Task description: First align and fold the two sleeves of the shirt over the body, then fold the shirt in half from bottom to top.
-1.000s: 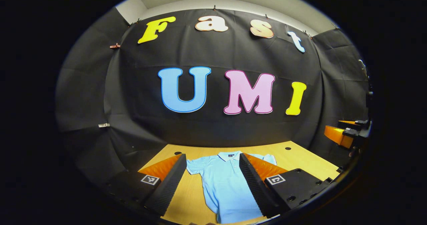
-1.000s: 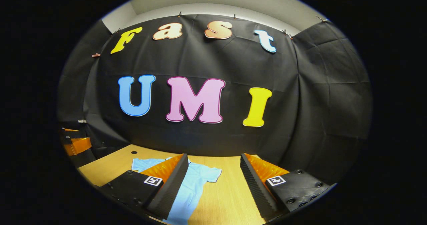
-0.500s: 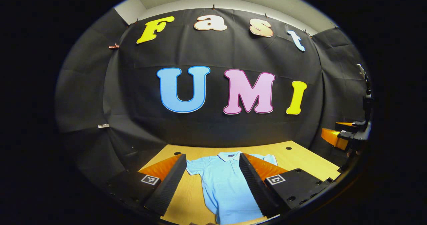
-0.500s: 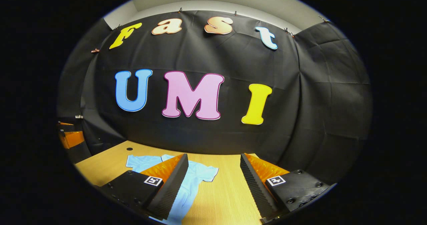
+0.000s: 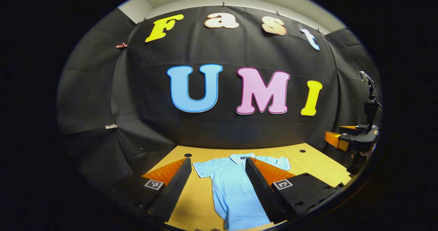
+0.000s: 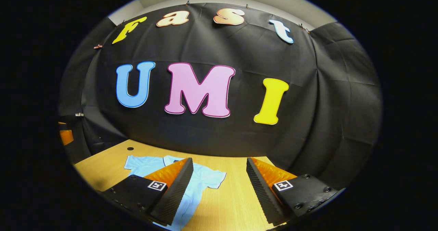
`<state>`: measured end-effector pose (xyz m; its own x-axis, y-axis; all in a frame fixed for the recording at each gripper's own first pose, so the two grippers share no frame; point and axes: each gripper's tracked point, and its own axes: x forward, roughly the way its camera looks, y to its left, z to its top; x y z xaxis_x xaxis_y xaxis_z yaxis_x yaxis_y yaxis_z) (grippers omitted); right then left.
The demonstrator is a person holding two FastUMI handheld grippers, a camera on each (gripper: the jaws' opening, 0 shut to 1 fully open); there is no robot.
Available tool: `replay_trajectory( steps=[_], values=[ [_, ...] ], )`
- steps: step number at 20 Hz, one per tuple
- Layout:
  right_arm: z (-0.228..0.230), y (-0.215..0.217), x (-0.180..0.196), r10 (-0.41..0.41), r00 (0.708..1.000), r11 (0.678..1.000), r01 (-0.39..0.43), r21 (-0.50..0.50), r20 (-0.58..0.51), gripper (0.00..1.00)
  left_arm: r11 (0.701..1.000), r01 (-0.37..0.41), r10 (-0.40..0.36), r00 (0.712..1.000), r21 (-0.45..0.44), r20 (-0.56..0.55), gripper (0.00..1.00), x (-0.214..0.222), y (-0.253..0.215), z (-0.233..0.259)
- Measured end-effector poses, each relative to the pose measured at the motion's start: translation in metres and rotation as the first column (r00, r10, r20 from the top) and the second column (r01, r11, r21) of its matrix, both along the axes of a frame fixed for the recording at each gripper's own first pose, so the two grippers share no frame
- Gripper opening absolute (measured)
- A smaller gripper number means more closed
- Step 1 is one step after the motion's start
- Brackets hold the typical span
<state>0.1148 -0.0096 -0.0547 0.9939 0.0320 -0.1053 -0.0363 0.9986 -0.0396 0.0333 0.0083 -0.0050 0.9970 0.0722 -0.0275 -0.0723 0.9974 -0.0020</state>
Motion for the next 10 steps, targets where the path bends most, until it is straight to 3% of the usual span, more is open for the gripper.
replay_trajectory(
  steps=[7,10],
  values=[
    [-0.047,0.002,0.055,0.051,0.993,0.998,-0.053,-0.017,-0.106,0.97,0.998,-0.066,0.066,0.998,-0.003,-0.010,1.00,0.015,0.007,-0.005],
    [-0.066,0.001,0.080,0.073,0.986,0.997,-0.069,0.032,-0.150,0.98,0.995,-0.103,0.103,0.994,-0.005,-0.027,1.00,0.025,0.011,-0.012]
  ],
)
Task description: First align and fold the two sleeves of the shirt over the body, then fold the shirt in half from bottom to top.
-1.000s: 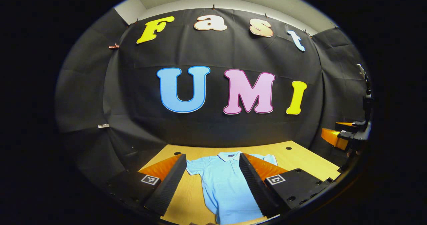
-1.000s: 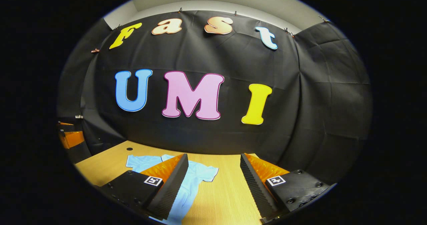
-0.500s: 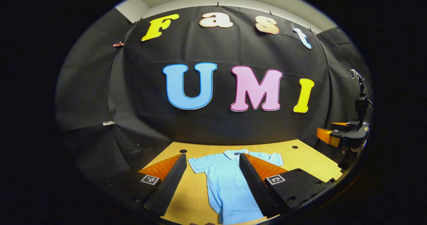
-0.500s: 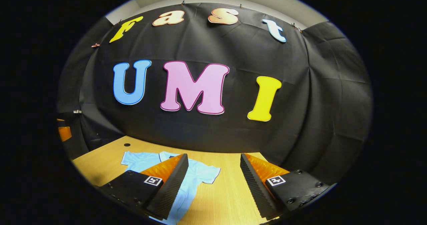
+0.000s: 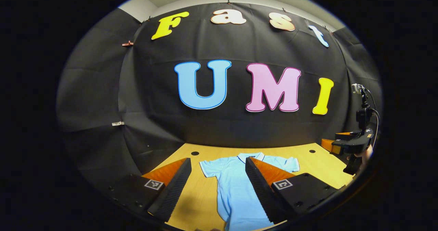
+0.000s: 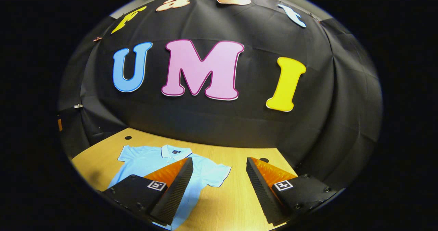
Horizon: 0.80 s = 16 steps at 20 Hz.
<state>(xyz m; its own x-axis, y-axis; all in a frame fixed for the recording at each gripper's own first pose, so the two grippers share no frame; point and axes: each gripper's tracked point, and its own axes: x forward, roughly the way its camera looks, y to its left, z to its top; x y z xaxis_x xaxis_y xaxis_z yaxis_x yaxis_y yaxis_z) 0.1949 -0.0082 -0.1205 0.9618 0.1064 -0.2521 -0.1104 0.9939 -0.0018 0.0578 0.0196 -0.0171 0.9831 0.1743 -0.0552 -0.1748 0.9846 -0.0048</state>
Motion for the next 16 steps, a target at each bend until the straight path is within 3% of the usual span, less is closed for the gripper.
replay_trajectory(
  steps=[9,12,16],
  values=[
    [-0.077,-0.017,0.090,-0.011,0.988,0.999,0.017,0.042,-0.152,0.98,0.992,-0.119,0.116,0.990,-0.045,-0.077,1.00,0.016,0.013,-0.032],
    [-0.113,-0.016,0.111,-0.019,0.967,0.995,0.043,0.089,-0.252,0.97,0.990,-0.136,0.130,0.986,-0.046,-0.108,1.00,0.018,0.014,-0.037],
    [-0.155,-0.020,0.143,-0.046,0.944,0.994,0.076,0.081,-0.327,0.97,0.989,-0.143,0.139,0.984,-0.029,-0.115,1.00,0.028,0.012,-0.038]
  ],
)
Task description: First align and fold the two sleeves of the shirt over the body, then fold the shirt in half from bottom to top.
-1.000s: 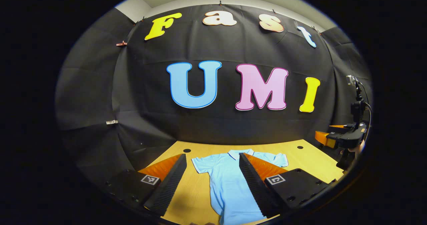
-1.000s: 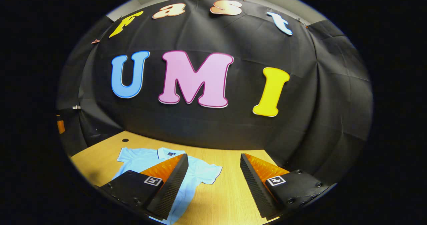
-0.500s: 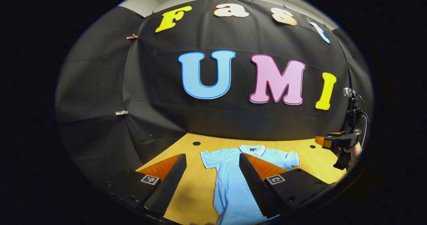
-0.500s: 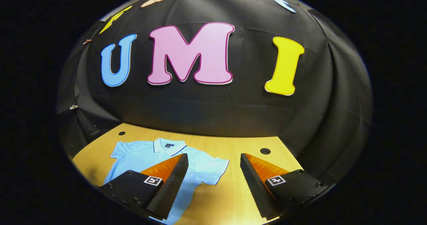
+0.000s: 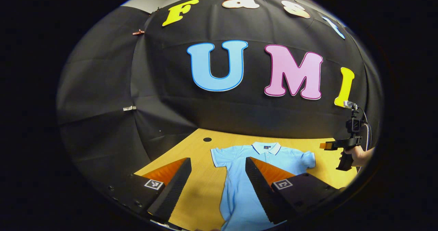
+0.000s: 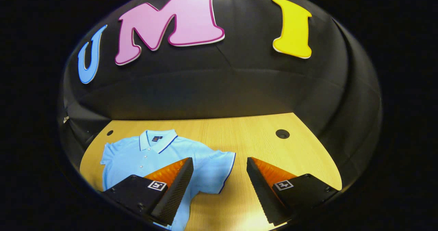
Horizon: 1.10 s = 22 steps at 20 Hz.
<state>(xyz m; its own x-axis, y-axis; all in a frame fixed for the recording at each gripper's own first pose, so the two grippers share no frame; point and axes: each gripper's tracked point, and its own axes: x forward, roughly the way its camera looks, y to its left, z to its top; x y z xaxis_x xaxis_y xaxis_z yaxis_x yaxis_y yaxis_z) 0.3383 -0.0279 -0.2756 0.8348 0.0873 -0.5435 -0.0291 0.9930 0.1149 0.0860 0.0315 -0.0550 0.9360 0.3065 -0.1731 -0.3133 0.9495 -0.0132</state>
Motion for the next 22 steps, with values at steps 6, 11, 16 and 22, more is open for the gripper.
replay_trajectory(
  steps=[6,11,16,22],
  values=[
    [-0.058,-0.006,0.035,-0.025,0.994,1.000,0.024,-0.007,-0.110,0.98,0.999,0.006,-0.005,1.000,0.033,-0.030,1.00,0.015,-0.005,-0.005],
    [-0.091,-0.012,0.063,-0.024,0.990,0.997,0.015,-0.070,-0.136,0.97,1.000,0.017,-0.017,0.999,0.003,-0.042,1.00,0.028,-0.014,-0.014],
    [-0.114,-0.010,0.077,-0.021,0.986,0.997,0.008,-0.079,-0.166,0.97,1.000,0.031,-0.031,0.998,0.001,-0.061,1.00,0.037,-0.020,-0.021],
    [-0.126,0.004,0.076,0.005,0.981,0.999,-0.012,-0.034,-0.192,0.63,1.000,0.026,-0.026,0.997,-0.005,-0.071,1.00,0.032,-0.024,-0.025]
  ],
)
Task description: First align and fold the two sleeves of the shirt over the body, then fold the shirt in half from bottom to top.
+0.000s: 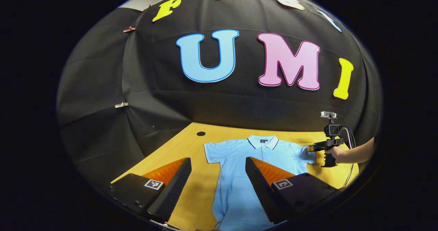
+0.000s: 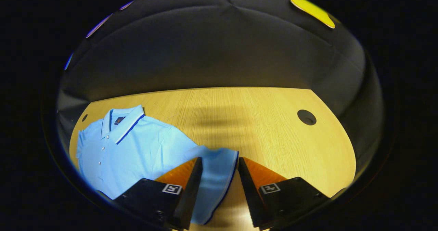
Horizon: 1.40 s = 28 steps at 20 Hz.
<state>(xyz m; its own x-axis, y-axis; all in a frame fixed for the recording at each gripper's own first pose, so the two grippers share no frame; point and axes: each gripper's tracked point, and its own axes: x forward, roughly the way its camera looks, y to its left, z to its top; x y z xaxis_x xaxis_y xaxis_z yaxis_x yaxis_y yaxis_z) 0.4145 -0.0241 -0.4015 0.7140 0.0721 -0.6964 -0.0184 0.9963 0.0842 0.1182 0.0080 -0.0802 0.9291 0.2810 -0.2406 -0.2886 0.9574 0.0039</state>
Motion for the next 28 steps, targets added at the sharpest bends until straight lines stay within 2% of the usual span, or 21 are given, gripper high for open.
replay_trajectory(
  steps=[3,4,5,6,10,18,28],
  values=[
    [0.004,0.002,-0.001,0.011,1.000,1.000,-0.011,-0.001,0.011,0.29,1.000,-0.002,0.003,1.000,-0.013,0.007,1.00,-0.005,-0.003,-0.003],
    [0.004,0.002,0.000,0.024,1.000,1.000,-0.023,-0.016,0.016,0.12,1.000,-0.007,0.007,1.000,-0.028,0.003,1.00,-0.006,-0.003,-0.006],
    [0.005,0.006,-0.001,0.036,0.999,0.999,-0.036,-0.029,0.020,0.11,0.999,-0.012,0.012,1.000,-0.043,0.001,1.00,-0.007,-0.002,-0.011],
    [0.004,0.006,0.000,0.045,0.999,0.998,-0.044,-0.041,0.024,0.06,0.998,-0.018,0.018,1.000,-0.055,0.001,1.00,-0.007,-0.001,-0.014],
    [0.018,0.011,0.001,0.093,0.994,0.992,-0.087,-0.089,0.057,0.06,0.997,-0.041,0.041,0.999,-0.068,0.003,1.00,-0.011,0.009,-0.019],
    [0.091,0.056,0.011,0.202,0.966,0.973,-0.179,-0.143,0.163,0.06,0.993,-0.074,0.077,0.997,-0.087,0.029,1.00,-0.024,0.031,-0.018],
    [0.101,0.181,-0.024,0.372,0.916,0.925,-0.351,-0.147,0.154,0.06,0.986,-0.124,0.127,0.991,-0.112,0.027,1.00,-0.059,0.061,-0.032]
  ],
)
